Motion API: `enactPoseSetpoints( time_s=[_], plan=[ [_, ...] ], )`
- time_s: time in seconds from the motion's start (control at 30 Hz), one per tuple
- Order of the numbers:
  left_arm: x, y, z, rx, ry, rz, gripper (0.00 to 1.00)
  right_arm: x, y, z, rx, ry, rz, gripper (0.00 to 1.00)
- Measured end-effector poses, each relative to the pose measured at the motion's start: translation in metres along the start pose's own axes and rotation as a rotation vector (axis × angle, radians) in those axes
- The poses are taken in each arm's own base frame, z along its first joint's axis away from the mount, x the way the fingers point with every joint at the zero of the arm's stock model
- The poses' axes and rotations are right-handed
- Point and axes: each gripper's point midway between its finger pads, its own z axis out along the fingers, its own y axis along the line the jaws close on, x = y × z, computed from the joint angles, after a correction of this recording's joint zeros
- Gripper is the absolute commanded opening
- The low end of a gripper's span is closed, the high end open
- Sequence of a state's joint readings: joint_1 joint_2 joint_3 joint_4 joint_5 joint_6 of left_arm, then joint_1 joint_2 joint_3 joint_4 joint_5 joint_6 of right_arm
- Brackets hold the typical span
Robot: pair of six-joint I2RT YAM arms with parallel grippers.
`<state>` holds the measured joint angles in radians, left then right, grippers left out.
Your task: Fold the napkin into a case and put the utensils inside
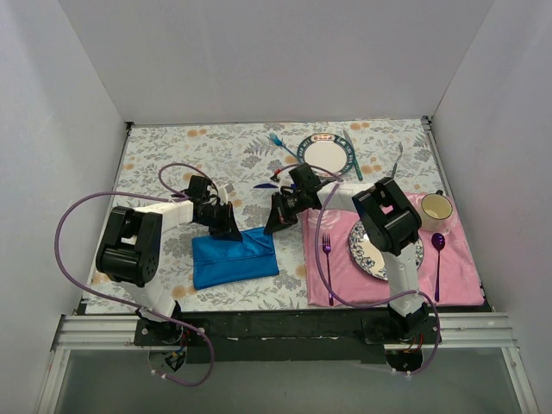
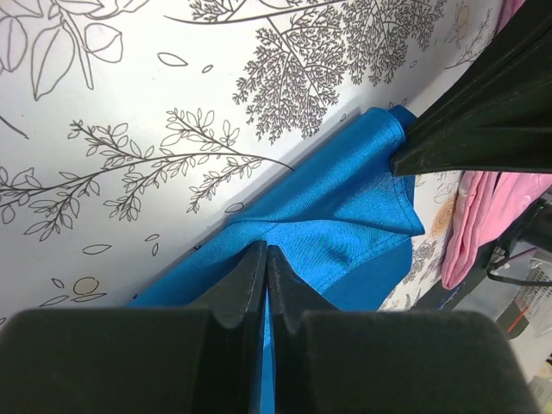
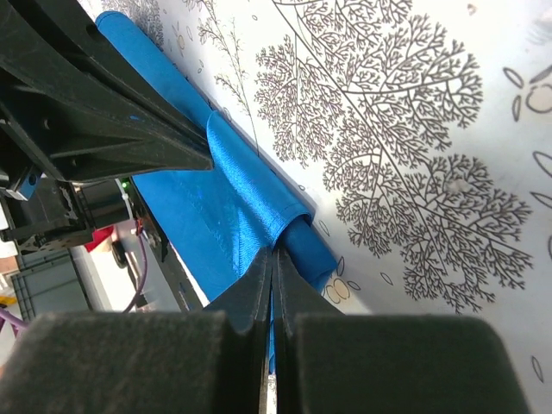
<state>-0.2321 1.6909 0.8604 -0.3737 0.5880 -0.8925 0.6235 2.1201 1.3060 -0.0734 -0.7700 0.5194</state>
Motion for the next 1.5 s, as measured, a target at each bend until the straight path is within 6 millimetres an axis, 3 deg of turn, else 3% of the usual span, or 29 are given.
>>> enactPoseSetpoints(
  time_s=[1.0, 1.17, 1.27, 1.5],
  plan=[
    [-0.002, 0.0, 0.003, 0.0, 0.012, -0.041, 0.0, 0.007, -0.009, -0.014, 0.02, 0.022, 0.048, 0.01],
    [-0.002, -0.005, 0.002, 0.03, 0.004, -0.032, 0.06, 0.011, -0.009, -0.012, 0.022, 0.03, 0.032, 0.01],
    [-0.003, -0.013, -0.003, 0.081, -0.024, -0.022, 0.1, 0.013, -0.012, -0.011, 0.029, 0.032, 0.021, 0.01],
    [-0.025, -0.061, -0.021, 0.237, -0.131, 0.105, 0.11, 0.014, -0.012, -0.01, 0.031, 0.035, -0.011, 0.03]
  ],
)
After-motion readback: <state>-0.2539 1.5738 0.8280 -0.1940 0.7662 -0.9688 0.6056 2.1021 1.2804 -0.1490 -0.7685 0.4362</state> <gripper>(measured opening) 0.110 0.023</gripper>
